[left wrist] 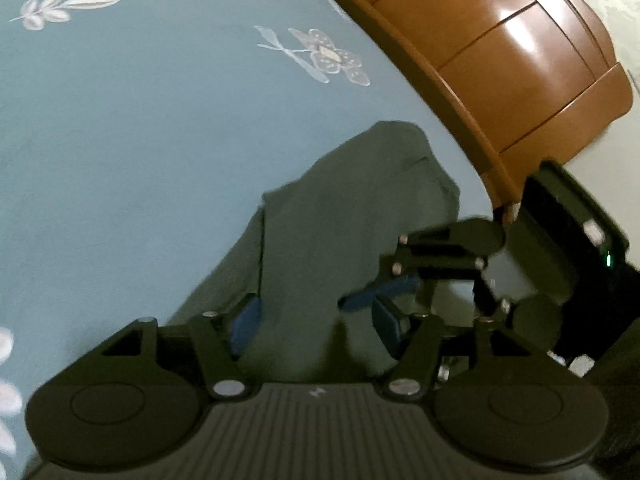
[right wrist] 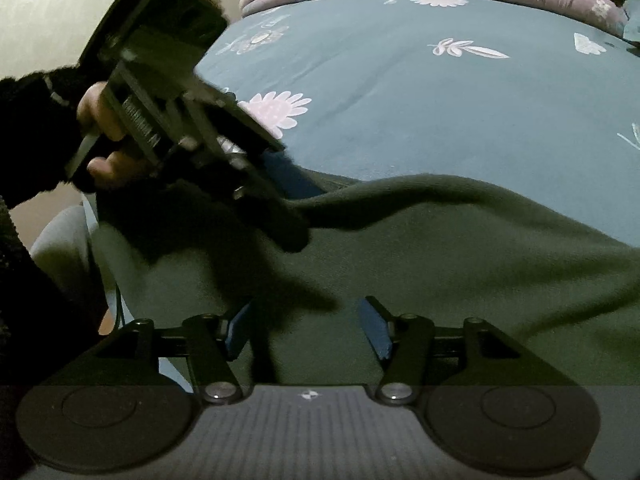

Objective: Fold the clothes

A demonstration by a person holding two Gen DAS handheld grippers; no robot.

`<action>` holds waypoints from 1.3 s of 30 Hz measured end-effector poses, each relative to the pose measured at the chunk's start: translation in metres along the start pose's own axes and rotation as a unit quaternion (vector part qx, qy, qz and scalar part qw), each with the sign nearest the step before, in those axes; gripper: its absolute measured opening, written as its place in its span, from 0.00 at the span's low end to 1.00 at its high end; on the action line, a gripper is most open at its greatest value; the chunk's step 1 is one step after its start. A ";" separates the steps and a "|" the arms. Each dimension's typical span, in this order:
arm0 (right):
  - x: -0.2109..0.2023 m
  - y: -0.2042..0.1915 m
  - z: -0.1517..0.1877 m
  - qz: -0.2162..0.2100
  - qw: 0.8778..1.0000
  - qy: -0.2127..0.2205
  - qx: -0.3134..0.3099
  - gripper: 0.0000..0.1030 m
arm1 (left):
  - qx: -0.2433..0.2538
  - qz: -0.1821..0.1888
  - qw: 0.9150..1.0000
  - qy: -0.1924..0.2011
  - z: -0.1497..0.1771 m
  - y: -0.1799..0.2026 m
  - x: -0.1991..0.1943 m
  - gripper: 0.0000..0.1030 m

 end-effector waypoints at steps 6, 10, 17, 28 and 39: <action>0.002 -0.012 -0.004 0.025 0.999 -0.009 -0.018 0.65 | -0.038 0.082 0.996 -0.014 -0.037 -0.012 0.027 0.71; 0.002 -0.014 -0.005 0.024 1.000 -0.001 -0.013 0.67 | -0.113 0.144 0.983 0.030 -0.060 -0.030 0.031 0.72; -0.002 -0.009 -0.002 0.010 1.000 0.018 0.011 0.68 | -0.155 0.140 0.966 0.154 -0.072 -0.058 -0.028 0.71; 0.003 -0.002 0.000 -0.012 1.000 0.026 0.011 0.69 | -0.089 0.135 0.984 0.077 -0.019 -0.004 -0.017 0.73; -0.035 0.025 -0.009 0.067 0.992 0.093 0.055 0.69 | -0.121 -0.012 0.985 0.123 -0.003 -0.020 -0.035 0.56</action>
Point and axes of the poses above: each gripper's, at about its wrist camera, not at the fingertips, and x roughly the way its jaws point, y to its right, z to its underside, the point moved 3 cm from there along x, roughly the way its jaws point, and after that the axes turned 10 degrees about -y, right-handed, at the moved point
